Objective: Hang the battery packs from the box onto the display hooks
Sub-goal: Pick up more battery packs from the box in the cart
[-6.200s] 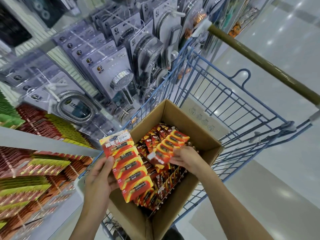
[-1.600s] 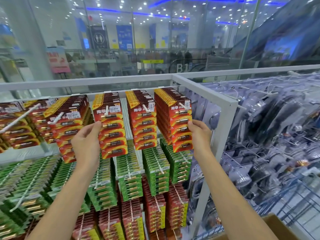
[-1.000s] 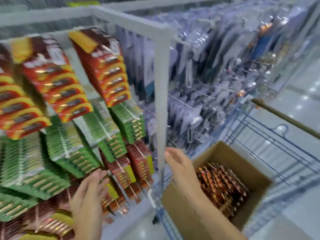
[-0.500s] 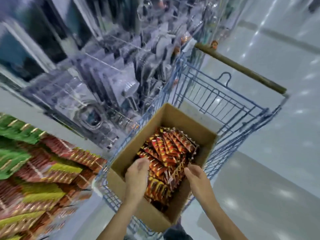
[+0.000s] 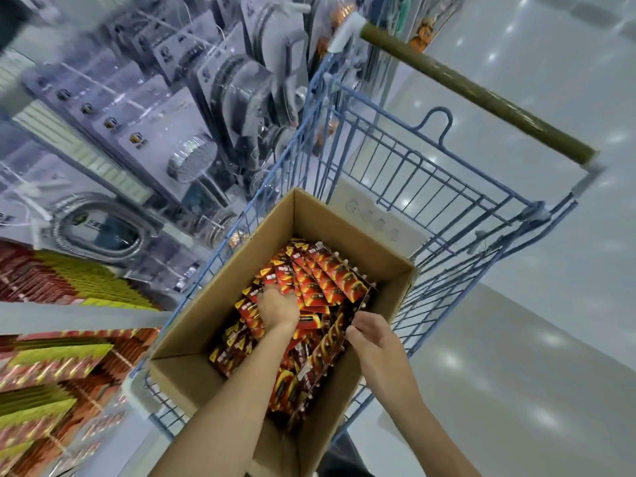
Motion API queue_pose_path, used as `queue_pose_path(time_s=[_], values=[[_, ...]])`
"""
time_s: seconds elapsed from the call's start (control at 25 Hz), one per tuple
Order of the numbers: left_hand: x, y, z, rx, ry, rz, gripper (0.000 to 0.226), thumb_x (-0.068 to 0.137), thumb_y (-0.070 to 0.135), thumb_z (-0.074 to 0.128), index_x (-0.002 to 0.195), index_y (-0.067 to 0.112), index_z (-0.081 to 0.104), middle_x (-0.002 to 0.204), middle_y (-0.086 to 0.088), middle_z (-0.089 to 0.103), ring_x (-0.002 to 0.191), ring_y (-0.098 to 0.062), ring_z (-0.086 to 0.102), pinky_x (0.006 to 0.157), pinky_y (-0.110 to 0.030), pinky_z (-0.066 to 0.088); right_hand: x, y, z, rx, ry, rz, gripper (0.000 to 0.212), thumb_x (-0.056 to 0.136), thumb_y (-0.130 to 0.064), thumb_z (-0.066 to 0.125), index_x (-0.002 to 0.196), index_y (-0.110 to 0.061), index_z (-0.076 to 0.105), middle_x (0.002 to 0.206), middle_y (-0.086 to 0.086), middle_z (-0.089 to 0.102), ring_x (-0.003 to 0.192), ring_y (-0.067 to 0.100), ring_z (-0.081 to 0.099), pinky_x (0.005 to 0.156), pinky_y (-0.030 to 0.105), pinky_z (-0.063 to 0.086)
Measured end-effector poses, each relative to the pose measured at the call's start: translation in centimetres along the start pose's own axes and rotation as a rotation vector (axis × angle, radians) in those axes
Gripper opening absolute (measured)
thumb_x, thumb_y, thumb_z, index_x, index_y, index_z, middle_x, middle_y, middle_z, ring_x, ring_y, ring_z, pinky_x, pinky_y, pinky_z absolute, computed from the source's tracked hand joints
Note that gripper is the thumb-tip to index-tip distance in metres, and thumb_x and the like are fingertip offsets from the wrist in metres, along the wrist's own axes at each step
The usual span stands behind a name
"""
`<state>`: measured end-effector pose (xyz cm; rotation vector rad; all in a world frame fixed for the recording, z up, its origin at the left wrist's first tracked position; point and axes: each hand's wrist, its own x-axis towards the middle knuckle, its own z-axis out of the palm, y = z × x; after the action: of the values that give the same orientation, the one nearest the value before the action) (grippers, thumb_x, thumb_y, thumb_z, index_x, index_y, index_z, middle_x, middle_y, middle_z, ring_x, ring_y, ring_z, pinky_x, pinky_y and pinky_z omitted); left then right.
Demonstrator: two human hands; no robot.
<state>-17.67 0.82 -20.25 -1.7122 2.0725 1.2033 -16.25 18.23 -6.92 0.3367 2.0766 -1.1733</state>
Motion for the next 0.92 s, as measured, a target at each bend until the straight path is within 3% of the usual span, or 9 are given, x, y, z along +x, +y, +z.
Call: queue_pose_path(time_s=[0.28,0.44,0.56,0.68,0.76,0.92], values=[[-0.1,0.0,-0.6,-0.067,0.015,-0.128,0.035,0.095,0.016,0.075,0.127,0.004,0.066,0.139,-0.015,0.061,0.132,-0.033,0.055,0.107,-0.041,0.044,0.3,0.6,-0.5,0.013,-0.035,0.011,0.035,0.104,-0.03,0.058,0.138,-0.03,0.054,0.132,-0.015,0.06,0.121,0.004,0.056,0.093,0.015,0.04],[-1.9,-1.7,-3.8,-0.132,-0.01,-0.142,0.04,0.101,0.021,0.066,0.138,0.007,0.062,0.145,-0.014,0.059,0.134,-0.032,0.055,0.116,-0.045,0.042,0.7,0.4,-0.1,0.069,-0.06,0.061,0.031,0.103,-0.029,0.059,0.134,-0.029,0.055,0.127,-0.013,0.061,0.116,0.005,0.057,0.095,0.019,0.044],[-5.3,-4.8,-7.5,-0.262,-0.089,-0.069,0.015,0.103,0.028,0.062,0.117,0.023,0.066,0.119,-0.009,0.073,0.101,-0.023,0.073,0.093,-0.048,0.059,3.4,0.2,1.8,0.281,-0.124,0.234,0.036,0.099,-0.021,0.064,0.134,-0.013,0.059,0.12,0.001,0.067,0.11,0.015,0.065,0.101,0.033,0.053],[-9.5,-6.5,-11.3,-0.382,-0.073,-0.049,0.008,0.104,0.024,0.061,0.099,0.029,0.064,0.098,0.0,0.076,0.084,-0.016,0.075,0.07,-0.033,0.057,7.0,-0.8,4.5,0.43,-0.16,0.45,0.042,0.098,-0.013,0.064,0.138,-0.003,0.057,0.125,0.013,0.066,0.113,0.026,0.066,0.106,0.039,0.052],[-11.6,-7.1,-13.2,-0.464,-0.07,-0.075,0.014,0.103,0.019,0.063,0.094,0.03,0.064,0.095,0.002,0.074,0.085,-0.018,0.073,0.069,-0.033,0.054,9.2,-1.5,6.3,0.44,-0.08,0.529,0.048,0.096,-0.017,0.069,0.139,-0.002,0.054,0.136,0.016,0.061,0.119,0.03,0.062,0.11,0.043,0.049],[-13.8,-8.6,-15.5,-0.628,-0.093,-0.152,0.006,0.098,0.013,0.068,0.102,0.018,0.07,0.098,-0.005,0.076,0.089,-0.026,0.074,0.07,-0.036,0.056,12.6,-1.4,9.2,0.376,0.098,0.589,0.082,0.083,-0.031,0.084,0.148,-0.011,0.038,0.145,0.016,0.049,0.132,0.037,0.05,0.111,0.049,0.047]])
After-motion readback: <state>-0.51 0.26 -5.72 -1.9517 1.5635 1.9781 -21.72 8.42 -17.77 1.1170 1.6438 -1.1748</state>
